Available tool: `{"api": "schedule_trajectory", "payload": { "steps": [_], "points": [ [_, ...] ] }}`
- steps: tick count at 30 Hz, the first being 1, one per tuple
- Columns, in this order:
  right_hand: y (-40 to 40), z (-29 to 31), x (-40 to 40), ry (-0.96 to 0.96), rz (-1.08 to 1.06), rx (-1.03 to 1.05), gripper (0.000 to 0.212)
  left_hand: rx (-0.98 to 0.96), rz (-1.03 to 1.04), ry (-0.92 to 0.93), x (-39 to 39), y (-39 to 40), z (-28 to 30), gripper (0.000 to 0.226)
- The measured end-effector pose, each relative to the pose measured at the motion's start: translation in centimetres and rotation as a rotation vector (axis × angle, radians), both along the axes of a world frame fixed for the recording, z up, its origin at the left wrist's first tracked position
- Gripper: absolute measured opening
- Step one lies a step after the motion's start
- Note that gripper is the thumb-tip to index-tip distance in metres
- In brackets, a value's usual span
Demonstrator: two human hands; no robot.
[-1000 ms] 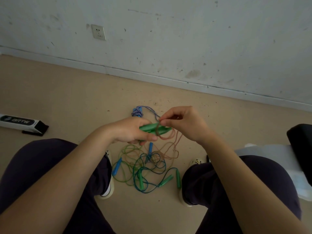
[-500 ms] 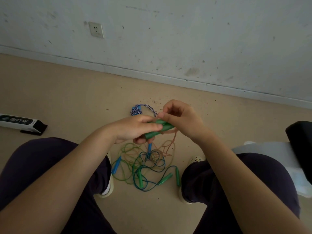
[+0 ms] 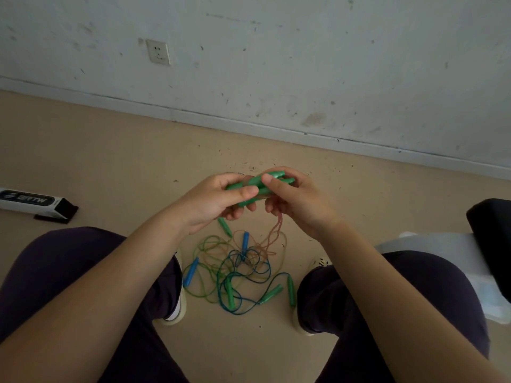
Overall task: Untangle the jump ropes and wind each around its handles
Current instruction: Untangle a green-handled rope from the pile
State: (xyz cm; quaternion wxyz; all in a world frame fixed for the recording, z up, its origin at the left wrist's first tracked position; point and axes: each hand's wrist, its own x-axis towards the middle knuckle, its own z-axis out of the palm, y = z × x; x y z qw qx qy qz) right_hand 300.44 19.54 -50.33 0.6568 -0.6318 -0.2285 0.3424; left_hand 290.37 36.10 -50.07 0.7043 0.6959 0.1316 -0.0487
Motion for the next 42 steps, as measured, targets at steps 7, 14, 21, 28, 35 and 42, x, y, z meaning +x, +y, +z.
{"api": "schedule_trajectory", "payload": {
  "steps": [7, 14, 21, 28, 35, 42],
  "points": [
    [0.2, -0.1, -0.1, 0.019, 0.012, -0.034, 0.030, 0.048, -0.068, 0.055, 0.2, -0.6, -0.6, 0.025],
    [0.2, 0.0, 0.1, -0.027, 0.065, -0.133, 0.031, 0.021, 0.018, -0.084, 0.5, -0.5, -0.7, 0.036],
    [0.1, -0.6, -0.4, -0.205, 0.164, -0.265, 0.016, 0.236, 0.399, -0.085, 1.0, 1.2, -0.8, 0.017],
    [-0.3, 1.5, 0.1, -0.568, 0.046, -0.240, 0.009, 0.456, 0.082, -0.053, 0.6, 0.8, -0.8, 0.015],
    [-0.9, 1.5, 1.2, -0.795, -0.023, -0.266, 0.002, 0.288, -0.131, -0.012, 0.3, 0.7, 0.2, 0.022],
    [-0.5, 1.0, 0.6, -0.811, -0.026, -0.253, 0.009, 0.262, -0.286, 0.003, 0.3, -0.1, 0.4, 0.016]
  ]
}}
